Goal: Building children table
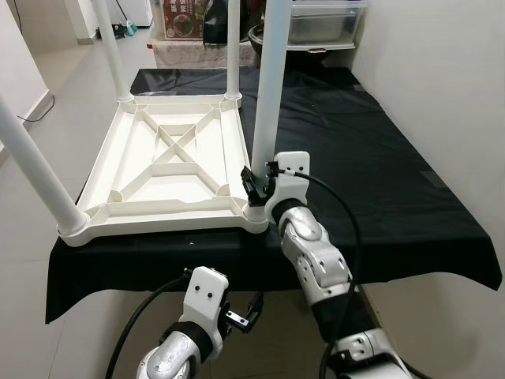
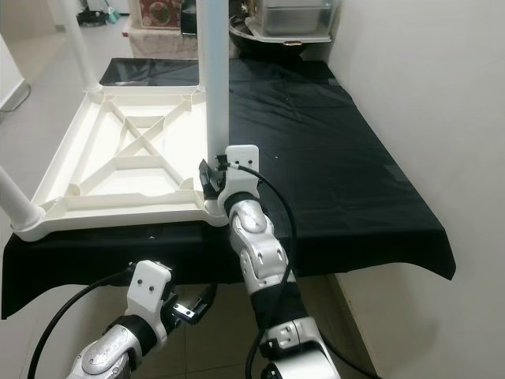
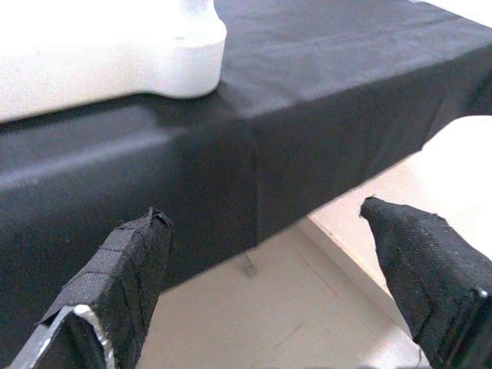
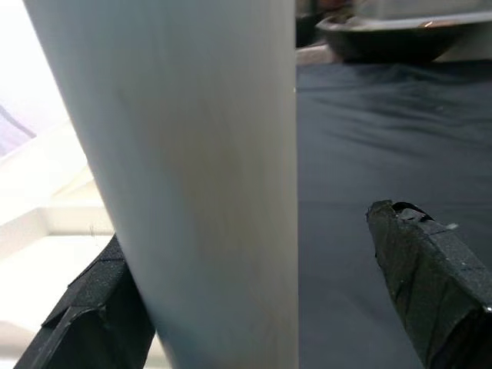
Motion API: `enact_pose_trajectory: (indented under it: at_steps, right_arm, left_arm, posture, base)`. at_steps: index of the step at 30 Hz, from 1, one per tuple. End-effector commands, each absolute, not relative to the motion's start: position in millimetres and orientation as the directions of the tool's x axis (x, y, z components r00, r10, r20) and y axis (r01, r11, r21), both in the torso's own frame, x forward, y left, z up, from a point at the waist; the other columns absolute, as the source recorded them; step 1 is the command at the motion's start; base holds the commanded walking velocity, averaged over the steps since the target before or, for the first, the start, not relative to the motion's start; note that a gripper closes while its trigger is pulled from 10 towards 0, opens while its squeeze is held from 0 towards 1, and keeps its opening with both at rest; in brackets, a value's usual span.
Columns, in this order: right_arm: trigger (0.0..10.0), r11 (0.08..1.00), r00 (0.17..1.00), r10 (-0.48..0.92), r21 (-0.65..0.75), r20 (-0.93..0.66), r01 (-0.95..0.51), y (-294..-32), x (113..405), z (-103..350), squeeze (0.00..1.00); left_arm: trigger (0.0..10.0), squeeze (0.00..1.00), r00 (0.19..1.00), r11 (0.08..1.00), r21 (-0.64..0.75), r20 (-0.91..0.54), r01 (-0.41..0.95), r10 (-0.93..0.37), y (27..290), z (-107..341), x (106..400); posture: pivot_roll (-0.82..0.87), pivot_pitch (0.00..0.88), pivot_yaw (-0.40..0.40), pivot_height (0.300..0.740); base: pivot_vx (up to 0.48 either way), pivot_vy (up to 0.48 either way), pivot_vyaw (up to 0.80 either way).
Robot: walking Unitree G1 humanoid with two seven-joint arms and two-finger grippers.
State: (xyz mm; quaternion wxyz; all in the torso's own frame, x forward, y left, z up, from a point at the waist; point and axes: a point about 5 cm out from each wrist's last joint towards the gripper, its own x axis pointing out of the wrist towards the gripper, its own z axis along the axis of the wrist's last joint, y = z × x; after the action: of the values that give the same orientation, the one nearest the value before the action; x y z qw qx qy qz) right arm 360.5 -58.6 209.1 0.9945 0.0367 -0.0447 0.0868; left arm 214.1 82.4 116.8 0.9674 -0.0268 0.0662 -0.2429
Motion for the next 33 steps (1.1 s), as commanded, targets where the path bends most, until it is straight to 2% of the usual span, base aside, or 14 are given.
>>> enact_pose_trajectory:
  at_steps: [1, 6, 7, 9, 10, 18, 20, 23, 24, 25, 26, 33]
  right_arm:
    - [10.0, 0.988, 0.987, 0.115, 0.086, 0.108, -0.125, -60.2, 363.9, 214.9, 0.0]
    - [10.0, 0.984, 0.983, 0.135, 0.101, 0.123, -0.148, -54.1, 366.2, 218.6, 0.0]
    - [3.4, 0.982, 0.981, 0.145, 0.101, 0.129, -0.159, -51.2, 366.7, 219.9, 0.0]
    - [3.4, 0.979, 0.98, 0.154, 0.112, 0.127, -0.168, -48.2, 367.0, 220.1, 0.0]
    - [0.0, 0.978, 0.979, 0.159, 0.116, 0.125, -0.174, -45.8, 367.2, 220.1, 0.0]
    - [0.0, 0.975, 0.987, 0.139, 0.166, 0.084, -0.151, -45.3, 371.0, 216.1, 0.0]
    - [0.0, 0.968, 0.989, 0.13, 0.206, 0.063, -0.141, -47.4, 373.1, 214.4, 0.0]
    - [0.0, 0.933, 0.994, 0.112, 0.343, 0.015, -0.111, -56.3, 381.2, 213.7, 0.0]
    - [0.0, 0.933, 0.994, 0.112, 0.343, 0.015, -0.111, -56.3, 381.2, 213.7, 0.0]
    - [0.0, 0.873, 0.989, 0.148, 0.472, -0.019, -0.122, -60.5, 388.5, 213.1, 0.0]
    - [0.0, 0.85, 0.987, 0.161, 0.513, -0.027, -0.125, -61.4, 390.6, 212.9, 0.0]
    - [0.0, 0.736, 0.982, 0.176, 0.672, -0.074, -0.081, -76.2, 402.6, 209.5, 0.0]
  left_arm:
    - [10.0, 0.0, 0.872, 0.881, -0.085, -0.128, 0.465, -0.472, 82.0, 116.2, 210.2]
    - [10.0, 0.0, 0.872, 0.881, -0.085, -0.128, 0.465, -0.472, 81.2, 117.3, 208.9]
    - [10.0, 0.0, 0.872, 0.881, -0.085, -0.129, 0.465, -0.472, 80.8, 117.6, 208.3]
    - [10.0, 0.0, 0.872, 0.882, -0.085, -0.13, 0.464, -0.472, 80.6, 118.0, 207.6]
    - [10.0, 0.0, 0.872, 0.881, -0.086, -0.13, 0.465, -0.472, 80.3, 118.5, 206.6]
    - [10.0, 0.0, 0.871, 0.881, -0.087, -0.133, 0.465, -0.473, 80.2, 119.9, 204.2]
    - [10.0, 0.0, 0.871, 0.881, -0.088, -0.134, 0.465, -0.473, 80.3, 120.2, 203.5]
    - [10.0, 0.0, 0.87, 0.881, -0.088, -0.136, 0.465, -0.473, 81.2, 121.5, 202.1]
    - [10.0, 0.0, 0.87, 0.881, -0.088, -0.136, 0.465, -0.473, 81.2, 121.5, 202.1]
    - [10.0, 0.0, 0.87, 0.881, -0.087, -0.139, 0.465, -0.473, 81.9, 122.1, 201.3]
    - [10.0, 0.0, 0.87, 0.881, -0.087, -0.14, 0.466, -0.474, 82.1, 122.3, 201.0]
    - [10.0, 0.0, 0.866, 0.878, -0.086, -0.145, 0.47, -0.478, 83.1, 123.5, 197.7]
  posture:
    - [0.12, 0.149, -0.069, 0.74]
    - [0.12, 0.148, -0.073, 0.74]
    - [0.12, 0.15, -0.074, 0.74]
    - [0.12, 0.152, -0.076, 0.74]
    - [0.13, 0.154, -0.076, 0.74]
    - [0.13, 0.165, -0.073, 0.74]
    - [0.13, 0.166, -0.073, 0.74]
    - [0.14, 0.179, -0.066, 0.74]
    - [0.14, 0.179, -0.066, 0.74]
    - [0.14, 0.182, -0.061, 0.74]
    - [0.14, 0.182, -0.061, 0.74]
    - [0.16, 0.191, -0.05, 0.74]
  base:
    - [0.0, 0.0, 0.0]
    - [0.0, 0.0, 0.0]
    - [0.0, 0.0, 0.0]
    - [0.0, 0.0, 0.0]
    - [0.0, 0.0, 0.0]
    - [0.0, 0.0, 0.0]
    - [0.0, 0.0, 0.0]
    - [0.0, 0.0, 0.0]
    - [0.0, 0.0, 0.0]
    - [0.0, 0.0, 0.0]
    - [0.0, 0.0, 0.0]
    - [0.0, 0.0, 0.0]
